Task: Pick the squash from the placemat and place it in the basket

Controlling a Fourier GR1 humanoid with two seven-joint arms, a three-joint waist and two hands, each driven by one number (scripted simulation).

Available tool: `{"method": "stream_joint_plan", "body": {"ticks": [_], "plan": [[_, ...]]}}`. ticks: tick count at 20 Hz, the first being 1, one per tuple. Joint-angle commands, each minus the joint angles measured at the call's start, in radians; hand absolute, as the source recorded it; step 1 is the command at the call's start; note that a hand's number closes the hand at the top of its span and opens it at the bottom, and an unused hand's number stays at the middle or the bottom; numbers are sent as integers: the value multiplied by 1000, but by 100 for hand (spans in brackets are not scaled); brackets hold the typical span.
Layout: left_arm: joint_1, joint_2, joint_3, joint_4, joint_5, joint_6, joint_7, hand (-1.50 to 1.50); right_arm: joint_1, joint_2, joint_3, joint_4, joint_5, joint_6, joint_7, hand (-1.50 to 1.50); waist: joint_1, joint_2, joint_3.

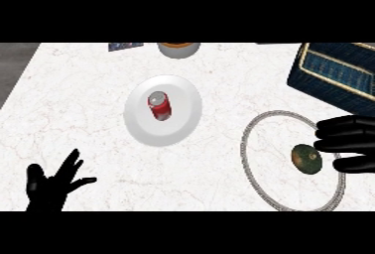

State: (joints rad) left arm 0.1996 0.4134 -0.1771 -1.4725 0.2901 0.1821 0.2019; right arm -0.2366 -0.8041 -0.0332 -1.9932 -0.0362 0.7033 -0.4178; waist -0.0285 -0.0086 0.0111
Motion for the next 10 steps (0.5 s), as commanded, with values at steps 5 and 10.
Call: {"method": "stream_joint_plan", "body": {"ticks": [5,10], "plan": [[-60,-40,-25,58,-32,0,0,0,-108,-329,-194,127,58,169,-222,-150,23,13,-11],[-71,-28,-16,44,-8,-26,40,0,-80,-506,-134,137,160,172,-300,-150,33,18,-9]]}}
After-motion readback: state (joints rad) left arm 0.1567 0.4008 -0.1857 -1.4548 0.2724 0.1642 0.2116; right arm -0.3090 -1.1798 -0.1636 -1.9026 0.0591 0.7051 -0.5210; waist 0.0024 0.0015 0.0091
